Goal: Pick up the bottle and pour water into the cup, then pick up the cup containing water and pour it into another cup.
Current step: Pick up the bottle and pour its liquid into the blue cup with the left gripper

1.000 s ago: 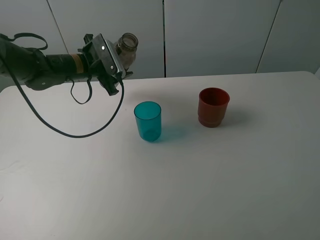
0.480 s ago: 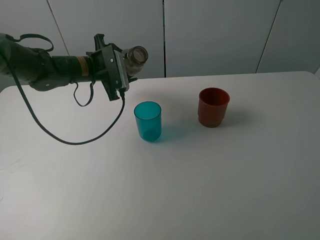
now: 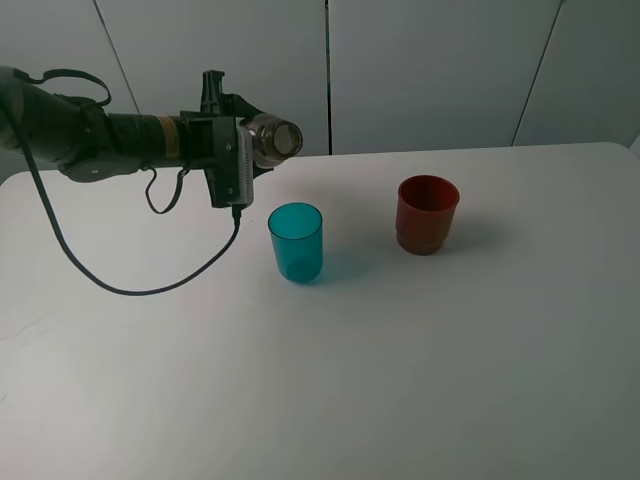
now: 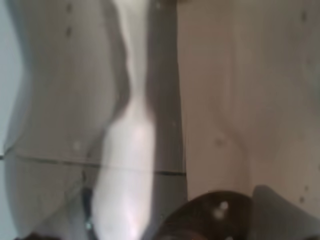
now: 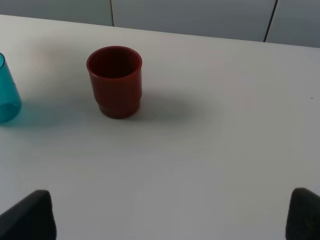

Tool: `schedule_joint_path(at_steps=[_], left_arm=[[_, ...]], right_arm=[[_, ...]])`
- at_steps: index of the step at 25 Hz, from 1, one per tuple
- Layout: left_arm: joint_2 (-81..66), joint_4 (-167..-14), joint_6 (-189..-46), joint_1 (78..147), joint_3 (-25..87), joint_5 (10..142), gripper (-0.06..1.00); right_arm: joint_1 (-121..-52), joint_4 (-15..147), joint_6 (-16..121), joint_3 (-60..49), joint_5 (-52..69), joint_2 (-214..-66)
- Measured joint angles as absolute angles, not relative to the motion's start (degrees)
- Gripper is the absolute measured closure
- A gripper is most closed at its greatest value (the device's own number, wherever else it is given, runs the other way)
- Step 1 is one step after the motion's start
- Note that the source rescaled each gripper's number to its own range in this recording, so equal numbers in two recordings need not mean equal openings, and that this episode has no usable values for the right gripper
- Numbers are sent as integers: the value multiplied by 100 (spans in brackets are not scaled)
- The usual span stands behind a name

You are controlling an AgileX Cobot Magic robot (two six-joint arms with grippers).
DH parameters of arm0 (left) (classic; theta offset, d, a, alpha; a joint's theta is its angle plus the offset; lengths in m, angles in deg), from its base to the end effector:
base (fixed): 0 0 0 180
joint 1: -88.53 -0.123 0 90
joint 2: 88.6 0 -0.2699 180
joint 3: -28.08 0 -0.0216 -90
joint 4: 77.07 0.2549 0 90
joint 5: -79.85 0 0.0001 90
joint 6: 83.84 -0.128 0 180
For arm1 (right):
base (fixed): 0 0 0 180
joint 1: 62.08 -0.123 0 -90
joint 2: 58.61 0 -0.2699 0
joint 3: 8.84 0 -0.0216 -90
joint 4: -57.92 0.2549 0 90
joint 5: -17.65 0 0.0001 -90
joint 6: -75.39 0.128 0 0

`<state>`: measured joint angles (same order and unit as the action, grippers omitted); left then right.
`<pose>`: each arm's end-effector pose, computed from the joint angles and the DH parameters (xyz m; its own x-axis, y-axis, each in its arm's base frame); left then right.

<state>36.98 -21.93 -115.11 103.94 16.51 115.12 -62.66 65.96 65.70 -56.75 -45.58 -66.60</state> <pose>0.4161 -0.1775 0.1224 0.5737 0.7436 -0.3434 0.5078 0.0061 0.8615 0.0427 0.0164 0.2598 -0.4680 -0.1093 -0.8769 -0.1696 0.9850 -0.0322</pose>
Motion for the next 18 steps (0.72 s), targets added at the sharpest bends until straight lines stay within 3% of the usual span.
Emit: schedule_joint_path(at_steps=[18], left_arm=[[3698,-1872,-12513,10394,1651,11512,93]], right_arm=[[-6266,6596,6570,-5675,-4558,-6660]])
